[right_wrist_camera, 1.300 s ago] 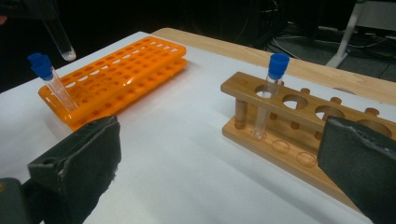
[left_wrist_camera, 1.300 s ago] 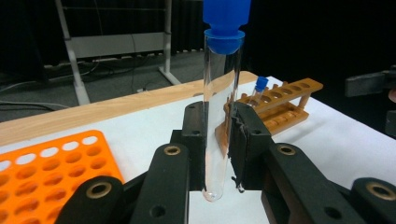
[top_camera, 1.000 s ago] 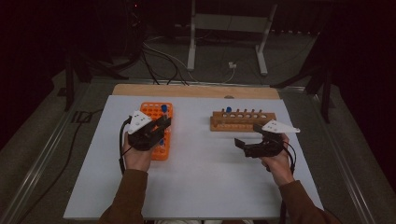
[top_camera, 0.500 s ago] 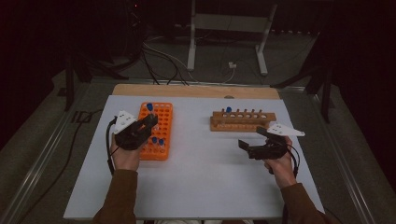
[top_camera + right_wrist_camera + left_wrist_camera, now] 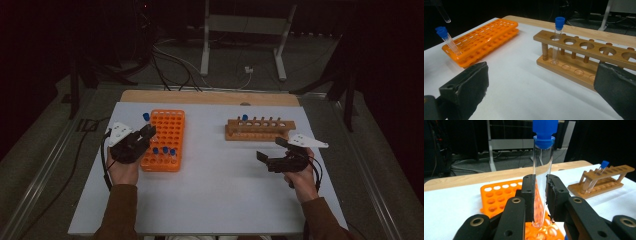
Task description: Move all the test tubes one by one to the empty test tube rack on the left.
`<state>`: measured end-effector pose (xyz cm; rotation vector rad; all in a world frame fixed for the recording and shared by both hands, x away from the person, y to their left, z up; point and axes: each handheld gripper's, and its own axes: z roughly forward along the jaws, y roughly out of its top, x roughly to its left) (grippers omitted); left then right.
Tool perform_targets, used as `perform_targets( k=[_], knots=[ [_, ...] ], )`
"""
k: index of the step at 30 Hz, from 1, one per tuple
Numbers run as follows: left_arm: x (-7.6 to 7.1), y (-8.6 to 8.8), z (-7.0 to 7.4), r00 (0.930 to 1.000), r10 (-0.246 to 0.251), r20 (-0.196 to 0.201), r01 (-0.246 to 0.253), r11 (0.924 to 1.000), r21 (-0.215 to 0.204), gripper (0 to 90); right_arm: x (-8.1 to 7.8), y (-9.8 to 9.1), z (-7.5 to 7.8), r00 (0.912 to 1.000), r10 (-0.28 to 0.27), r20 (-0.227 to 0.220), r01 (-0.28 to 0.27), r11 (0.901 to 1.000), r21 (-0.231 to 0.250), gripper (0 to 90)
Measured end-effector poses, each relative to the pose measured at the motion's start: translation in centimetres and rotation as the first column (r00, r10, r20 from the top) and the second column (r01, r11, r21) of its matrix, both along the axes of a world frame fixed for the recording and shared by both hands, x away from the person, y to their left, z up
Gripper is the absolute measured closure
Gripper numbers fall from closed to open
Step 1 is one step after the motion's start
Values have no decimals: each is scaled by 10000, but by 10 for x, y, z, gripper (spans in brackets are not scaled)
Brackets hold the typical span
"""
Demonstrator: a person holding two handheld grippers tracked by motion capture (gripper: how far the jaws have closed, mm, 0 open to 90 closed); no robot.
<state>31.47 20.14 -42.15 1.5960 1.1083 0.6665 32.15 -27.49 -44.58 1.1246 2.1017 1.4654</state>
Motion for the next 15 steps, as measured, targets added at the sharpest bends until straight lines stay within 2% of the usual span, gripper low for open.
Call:
perform_targets(
  k=[15],
  knots=[
    [-9, 13, -29, 9979, 313, -575, -308, 9995, 99, 784, -3, 0, 0, 10000, 60, -1, -60, 10000, 24, 0]
  ],
)
